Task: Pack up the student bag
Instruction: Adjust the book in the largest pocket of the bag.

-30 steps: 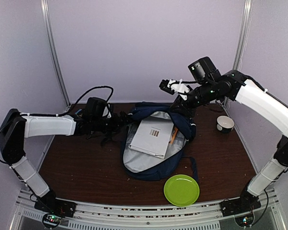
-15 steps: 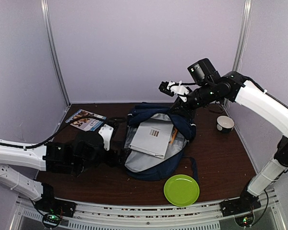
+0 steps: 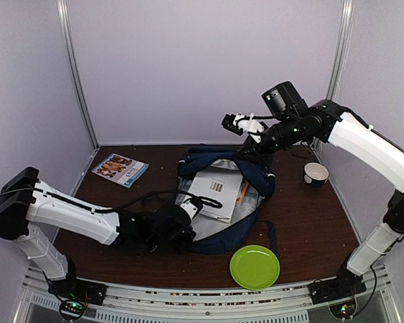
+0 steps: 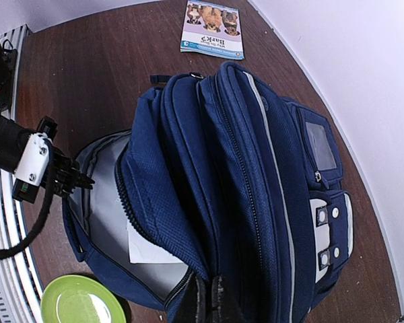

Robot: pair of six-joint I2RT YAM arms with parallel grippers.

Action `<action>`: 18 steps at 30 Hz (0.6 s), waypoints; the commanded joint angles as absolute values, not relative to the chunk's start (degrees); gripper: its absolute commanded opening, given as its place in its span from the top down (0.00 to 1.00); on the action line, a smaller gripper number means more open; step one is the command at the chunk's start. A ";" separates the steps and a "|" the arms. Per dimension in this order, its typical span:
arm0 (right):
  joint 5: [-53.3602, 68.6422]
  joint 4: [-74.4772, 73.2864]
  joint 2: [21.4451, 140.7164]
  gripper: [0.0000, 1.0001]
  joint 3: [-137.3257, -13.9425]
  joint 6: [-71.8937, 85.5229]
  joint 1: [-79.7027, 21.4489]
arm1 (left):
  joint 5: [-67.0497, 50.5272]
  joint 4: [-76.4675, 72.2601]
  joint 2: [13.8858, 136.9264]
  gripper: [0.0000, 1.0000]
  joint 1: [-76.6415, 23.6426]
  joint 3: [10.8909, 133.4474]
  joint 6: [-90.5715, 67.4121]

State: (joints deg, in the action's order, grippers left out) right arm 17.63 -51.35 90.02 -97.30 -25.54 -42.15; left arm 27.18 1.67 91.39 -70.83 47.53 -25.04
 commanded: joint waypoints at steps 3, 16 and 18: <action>21.48 -48.55 87.77 1.00 -99.03 -25.08 -42.83 | 32.62 -3.60 96.90 1.00 -69.94 54.88 -23.67; 21.88 -48.27 86.15 1.00 -96.49 -25.39 -43.07 | 25.42 -8.67 110.99 1.00 -60.29 70.34 -18.59; 21.63 -48.10 85.98 1.00 -96.18 -25.46 -43.08 | 24.63 -7.96 113.01 1.00 -59.79 73.32 -17.76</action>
State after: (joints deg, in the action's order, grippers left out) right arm 19.14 -51.16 89.45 -96.23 -25.54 -42.17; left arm 26.70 -4.58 109.34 -60.80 67.37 -21.08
